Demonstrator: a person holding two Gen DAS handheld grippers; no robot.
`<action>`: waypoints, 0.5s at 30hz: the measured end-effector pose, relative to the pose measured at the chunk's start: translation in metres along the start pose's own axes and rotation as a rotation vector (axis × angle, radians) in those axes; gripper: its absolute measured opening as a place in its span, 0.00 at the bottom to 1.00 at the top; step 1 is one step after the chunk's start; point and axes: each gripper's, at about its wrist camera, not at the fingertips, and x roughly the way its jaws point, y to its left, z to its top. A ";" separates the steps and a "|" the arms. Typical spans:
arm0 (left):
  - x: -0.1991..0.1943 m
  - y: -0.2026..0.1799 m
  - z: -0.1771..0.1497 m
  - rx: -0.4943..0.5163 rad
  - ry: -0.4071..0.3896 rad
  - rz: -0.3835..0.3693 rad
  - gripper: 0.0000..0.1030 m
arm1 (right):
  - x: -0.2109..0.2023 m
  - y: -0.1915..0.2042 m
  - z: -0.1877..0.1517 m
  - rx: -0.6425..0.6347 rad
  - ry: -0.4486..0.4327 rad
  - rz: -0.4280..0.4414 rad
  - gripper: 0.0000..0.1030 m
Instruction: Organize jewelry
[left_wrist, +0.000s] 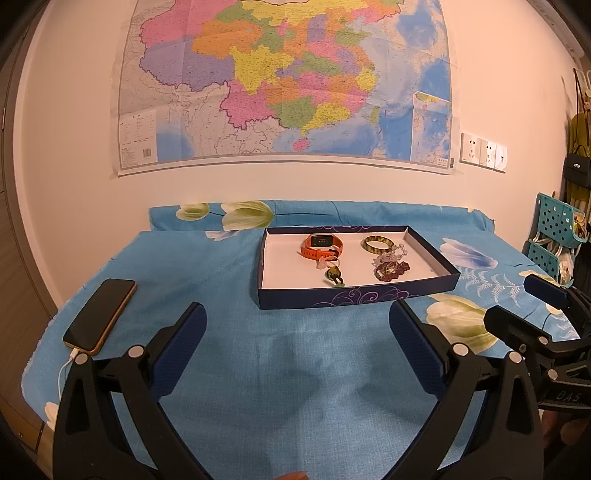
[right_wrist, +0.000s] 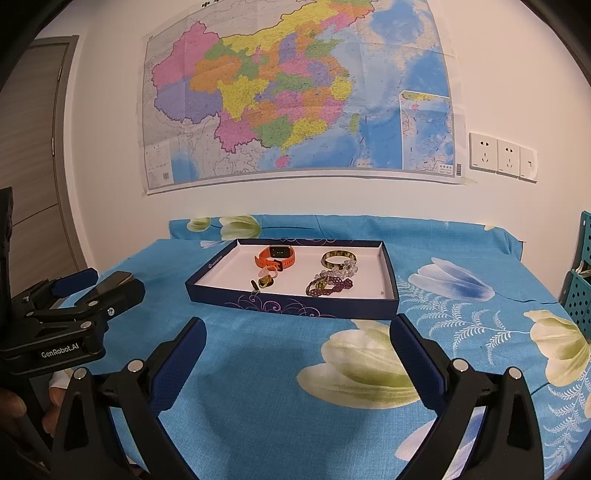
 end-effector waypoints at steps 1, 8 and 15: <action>0.000 0.000 0.001 0.000 0.000 -0.001 0.95 | 0.001 0.000 0.000 -0.001 0.000 0.000 0.93; 0.000 0.003 -0.001 -0.005 0.002 0.001 0.95 | 0.002 0.001 0.001 -0.002 0.003 0.001 0.93; 0.000 0.003 -0.001 -0.006 0.001 0.003 0.95 | 0.002 0.002 0.002 -0.002 0.006 0.000 0.93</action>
